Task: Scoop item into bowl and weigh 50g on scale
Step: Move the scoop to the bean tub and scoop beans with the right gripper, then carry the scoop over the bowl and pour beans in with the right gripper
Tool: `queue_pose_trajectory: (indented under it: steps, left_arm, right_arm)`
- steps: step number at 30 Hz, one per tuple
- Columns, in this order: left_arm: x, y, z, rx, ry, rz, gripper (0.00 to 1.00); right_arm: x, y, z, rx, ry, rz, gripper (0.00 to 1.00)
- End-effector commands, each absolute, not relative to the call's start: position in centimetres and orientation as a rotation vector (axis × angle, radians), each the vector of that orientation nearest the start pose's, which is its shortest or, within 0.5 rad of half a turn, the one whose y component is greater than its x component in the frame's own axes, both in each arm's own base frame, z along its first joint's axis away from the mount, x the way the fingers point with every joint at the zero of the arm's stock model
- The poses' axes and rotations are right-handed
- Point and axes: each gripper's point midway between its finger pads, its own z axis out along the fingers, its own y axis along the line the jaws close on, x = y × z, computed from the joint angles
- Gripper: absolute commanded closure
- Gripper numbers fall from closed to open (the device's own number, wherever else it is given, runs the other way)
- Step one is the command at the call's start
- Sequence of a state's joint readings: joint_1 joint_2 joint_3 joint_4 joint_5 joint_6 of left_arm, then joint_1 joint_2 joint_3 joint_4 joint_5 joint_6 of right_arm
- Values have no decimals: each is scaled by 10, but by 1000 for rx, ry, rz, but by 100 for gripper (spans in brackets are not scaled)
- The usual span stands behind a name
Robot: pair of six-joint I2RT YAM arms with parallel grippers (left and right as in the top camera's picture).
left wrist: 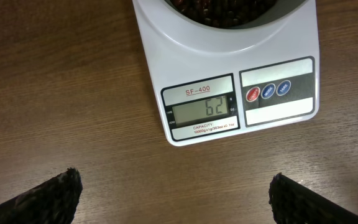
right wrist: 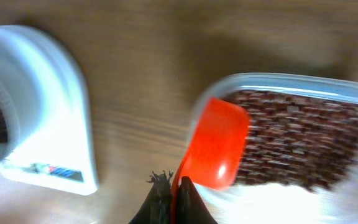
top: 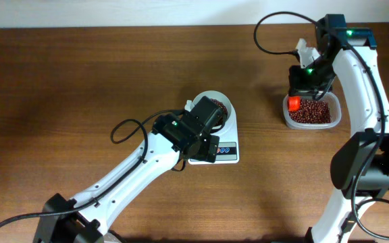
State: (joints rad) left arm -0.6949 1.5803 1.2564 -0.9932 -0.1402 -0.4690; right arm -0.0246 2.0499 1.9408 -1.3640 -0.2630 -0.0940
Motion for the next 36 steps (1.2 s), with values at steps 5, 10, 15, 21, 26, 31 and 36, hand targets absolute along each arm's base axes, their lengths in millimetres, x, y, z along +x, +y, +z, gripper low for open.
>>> queue_pose_trajectory:
  steps: [5, 10, 15, 21, 26, 31, 36]
  left_arm:
    - [273, -193, 119, 290, 2832, -11, 1]
    - [273, -193, 119, 289, 2831, -10, 1]
    - [273, -193, 119, 290, 2832, -11, 1]
    - [273, -193, 119, 290, 2831, -10, 1]
    - [273, -193, 119, 290, 2831, -11, 1]
    - [273, -193, 119, 290, 2831, -11, 1]
    - [273, -193, 119, 289, 2831, -11, 1]
  right_arm:
    - [419, 88, 210, -299, 2810, 659, 96]
    - [419, 148, 242, -606, 2626, 769, 96]
    - [395, 204, 235, -1101, 2469, 670, 96]
    - [388, 227, 213, -1265, 2489, 386, 96]
    - [389, 232, 194, -1288, 2528, 393, 96]
    - [393, 233, 167, -1303, 2588, 401, 96]
    - [400, 235, 151, -1306, 2604, 397, 96]
